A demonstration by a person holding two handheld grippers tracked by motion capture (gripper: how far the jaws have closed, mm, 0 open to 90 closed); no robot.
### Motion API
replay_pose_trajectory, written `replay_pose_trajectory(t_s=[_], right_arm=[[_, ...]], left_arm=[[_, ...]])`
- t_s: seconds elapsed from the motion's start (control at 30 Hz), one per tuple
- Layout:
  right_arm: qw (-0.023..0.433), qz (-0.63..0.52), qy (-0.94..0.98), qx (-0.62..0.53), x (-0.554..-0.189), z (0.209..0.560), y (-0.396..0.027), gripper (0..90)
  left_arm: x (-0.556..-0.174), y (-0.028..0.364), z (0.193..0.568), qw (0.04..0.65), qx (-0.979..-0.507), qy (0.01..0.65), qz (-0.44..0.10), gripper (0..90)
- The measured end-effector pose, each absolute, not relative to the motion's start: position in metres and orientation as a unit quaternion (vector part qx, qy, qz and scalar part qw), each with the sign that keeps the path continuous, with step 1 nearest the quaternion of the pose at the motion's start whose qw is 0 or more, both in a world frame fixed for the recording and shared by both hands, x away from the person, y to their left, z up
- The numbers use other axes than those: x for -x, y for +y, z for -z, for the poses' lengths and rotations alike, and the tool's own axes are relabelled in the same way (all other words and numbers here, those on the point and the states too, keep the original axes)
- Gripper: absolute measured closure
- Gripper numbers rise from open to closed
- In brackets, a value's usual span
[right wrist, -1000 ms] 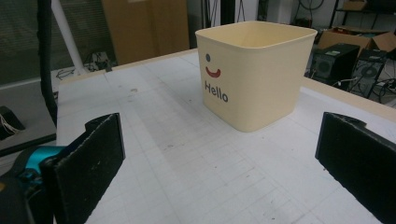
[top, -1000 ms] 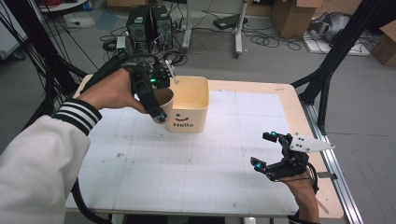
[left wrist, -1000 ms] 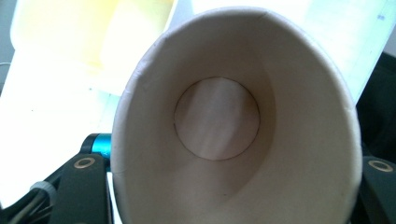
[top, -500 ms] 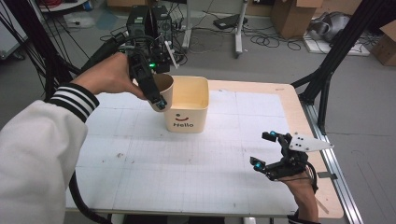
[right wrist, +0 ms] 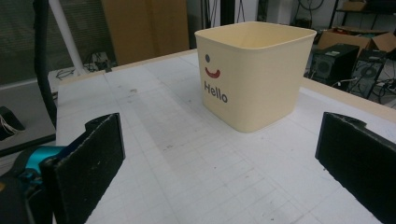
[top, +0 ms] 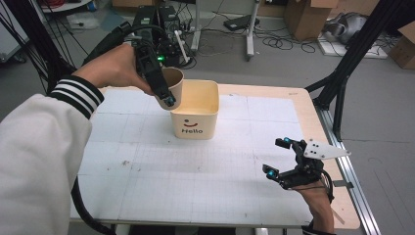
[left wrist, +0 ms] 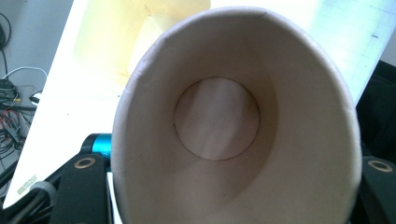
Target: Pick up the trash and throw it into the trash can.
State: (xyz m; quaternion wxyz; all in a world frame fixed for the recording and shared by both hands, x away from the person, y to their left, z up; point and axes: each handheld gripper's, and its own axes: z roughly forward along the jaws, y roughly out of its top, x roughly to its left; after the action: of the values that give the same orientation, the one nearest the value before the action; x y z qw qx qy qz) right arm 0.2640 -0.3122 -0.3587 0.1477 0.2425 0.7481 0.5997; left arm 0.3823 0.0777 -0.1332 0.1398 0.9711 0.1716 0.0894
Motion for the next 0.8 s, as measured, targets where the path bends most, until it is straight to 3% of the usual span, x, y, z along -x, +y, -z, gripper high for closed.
replay_pose_trajectory(t_s=[0.8], right_arm=[[0.146, -0.597, 0.751, -0.241, -0.264, 0.358, -0.308, 0.2]], left_arm=[[-0.416, 0.070, 0.130, 0.145, -0.965, 0.197, -0.096, 32.9]])
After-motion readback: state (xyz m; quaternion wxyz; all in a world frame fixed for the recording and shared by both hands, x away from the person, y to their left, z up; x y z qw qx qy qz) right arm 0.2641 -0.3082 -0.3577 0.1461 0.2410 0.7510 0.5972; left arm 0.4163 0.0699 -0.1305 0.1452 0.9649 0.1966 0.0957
